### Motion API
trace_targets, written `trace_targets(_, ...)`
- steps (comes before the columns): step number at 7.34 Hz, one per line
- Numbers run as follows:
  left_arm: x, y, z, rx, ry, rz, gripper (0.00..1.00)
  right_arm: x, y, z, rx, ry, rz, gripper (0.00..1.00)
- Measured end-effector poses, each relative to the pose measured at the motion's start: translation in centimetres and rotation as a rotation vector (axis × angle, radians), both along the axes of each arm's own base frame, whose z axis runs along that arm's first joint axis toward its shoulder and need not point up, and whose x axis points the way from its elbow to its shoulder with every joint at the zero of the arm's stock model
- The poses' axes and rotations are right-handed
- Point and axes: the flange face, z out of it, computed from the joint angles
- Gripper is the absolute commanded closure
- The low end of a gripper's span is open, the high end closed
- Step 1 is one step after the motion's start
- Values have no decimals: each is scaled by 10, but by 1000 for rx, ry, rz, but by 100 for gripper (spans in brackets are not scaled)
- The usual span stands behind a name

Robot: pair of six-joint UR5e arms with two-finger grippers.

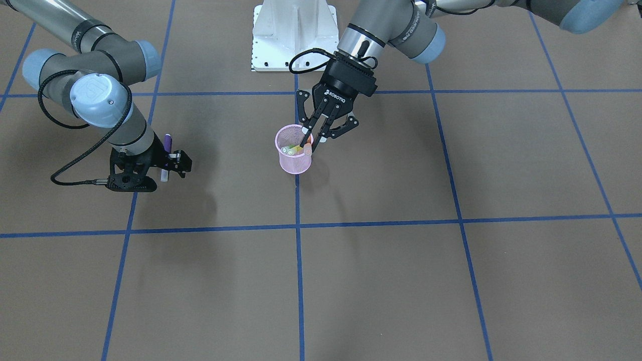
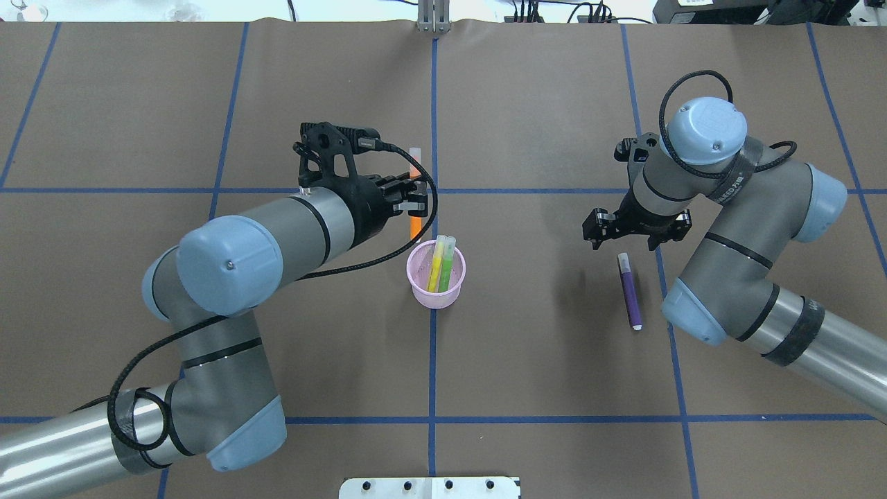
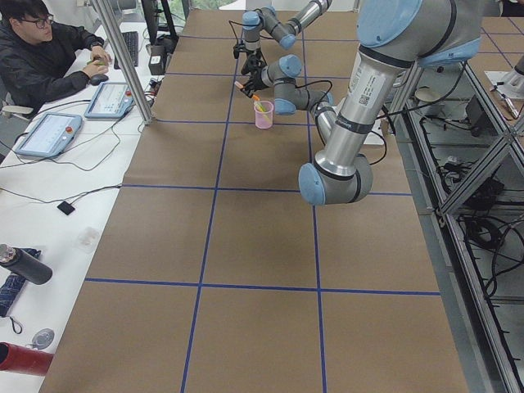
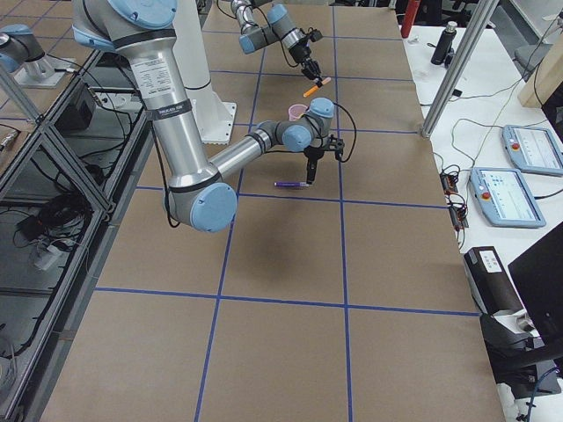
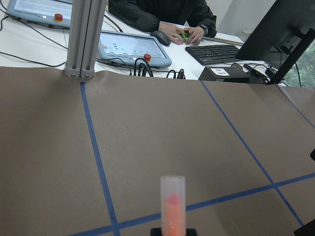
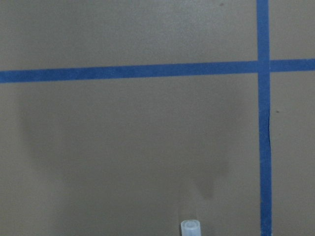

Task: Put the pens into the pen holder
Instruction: 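Carry the orange marker over the cup with left while right nears purple marker, then lower the orange marker into the cup with left while right descends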

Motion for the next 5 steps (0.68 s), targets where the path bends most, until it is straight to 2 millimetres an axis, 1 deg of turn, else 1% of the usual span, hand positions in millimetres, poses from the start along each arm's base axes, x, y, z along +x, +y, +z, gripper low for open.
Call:
trace_targets(1, 18, 3, -1, -1, -12, -9, 100, -2, 1, 4, 3, 5, -13, 1)
trace_targets(2, 30, 4, 2, -2, -21, -19, 100, -4, 2, 7, 8, 8, -25, 1)
trace_targets(3, 37, 4, 6, -1, -26, -25, 100, -5, 2, 9, 9, 11, -32, 1)
trace_targets(5, 41, 3, 13, 2, -32, -28, 100, -6, 2, 10, 12, 12, -37, 1)
